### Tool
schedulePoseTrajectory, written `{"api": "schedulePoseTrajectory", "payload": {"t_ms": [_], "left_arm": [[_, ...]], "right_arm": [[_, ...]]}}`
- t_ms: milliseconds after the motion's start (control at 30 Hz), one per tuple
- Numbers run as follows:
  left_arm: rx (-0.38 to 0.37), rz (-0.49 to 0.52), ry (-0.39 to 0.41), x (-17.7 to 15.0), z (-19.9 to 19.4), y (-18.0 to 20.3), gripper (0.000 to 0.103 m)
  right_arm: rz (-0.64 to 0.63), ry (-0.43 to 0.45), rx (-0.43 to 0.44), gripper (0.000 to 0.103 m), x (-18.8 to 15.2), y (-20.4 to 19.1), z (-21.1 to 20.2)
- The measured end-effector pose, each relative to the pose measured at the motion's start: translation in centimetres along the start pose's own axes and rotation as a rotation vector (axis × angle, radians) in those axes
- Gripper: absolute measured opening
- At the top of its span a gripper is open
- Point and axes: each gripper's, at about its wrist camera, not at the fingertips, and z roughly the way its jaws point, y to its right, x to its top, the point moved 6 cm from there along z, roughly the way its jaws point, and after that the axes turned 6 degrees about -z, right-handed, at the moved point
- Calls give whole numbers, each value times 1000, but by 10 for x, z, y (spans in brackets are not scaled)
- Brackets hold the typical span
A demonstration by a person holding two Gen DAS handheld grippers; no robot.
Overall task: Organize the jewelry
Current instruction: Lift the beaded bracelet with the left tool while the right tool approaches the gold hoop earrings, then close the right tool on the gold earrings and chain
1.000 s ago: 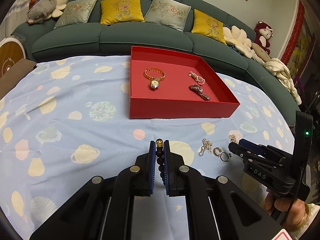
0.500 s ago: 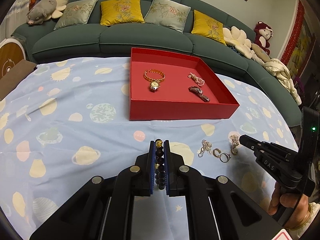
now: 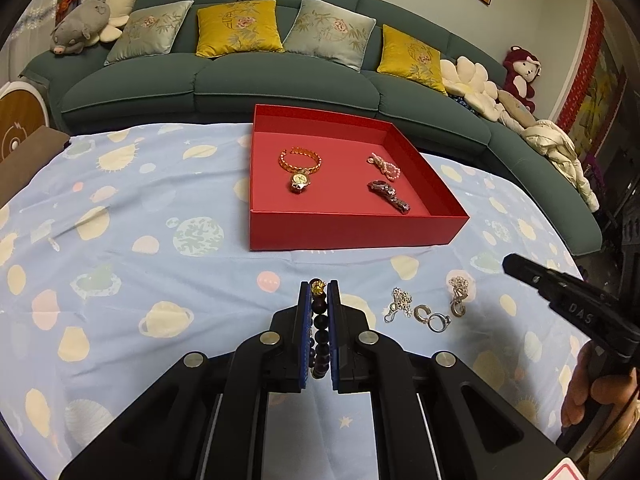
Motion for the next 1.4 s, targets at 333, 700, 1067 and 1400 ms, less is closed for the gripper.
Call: {"api": "schedulePoseTrajectory", "payload": {"t_ms": [333, 700, 1067, 1400], "left_arm": [[-8, -2, -3, 1, 0, -2, 5], [-11, 3, -6, -2, -1, -2, 5], [-13, 7, -7, -2, 1, 0, 5], [-22, 2, 3, 3, -2, 1, 5]], "right_arm": [[-9, -105, -44, 28, -25, -1, 47], [-57, -105, -78, 2, -26, -4, 54], [-47, -13, -50, 1, -2, 2, 19], [-52, 43, -27, 0, 9, -5, 3]]}}
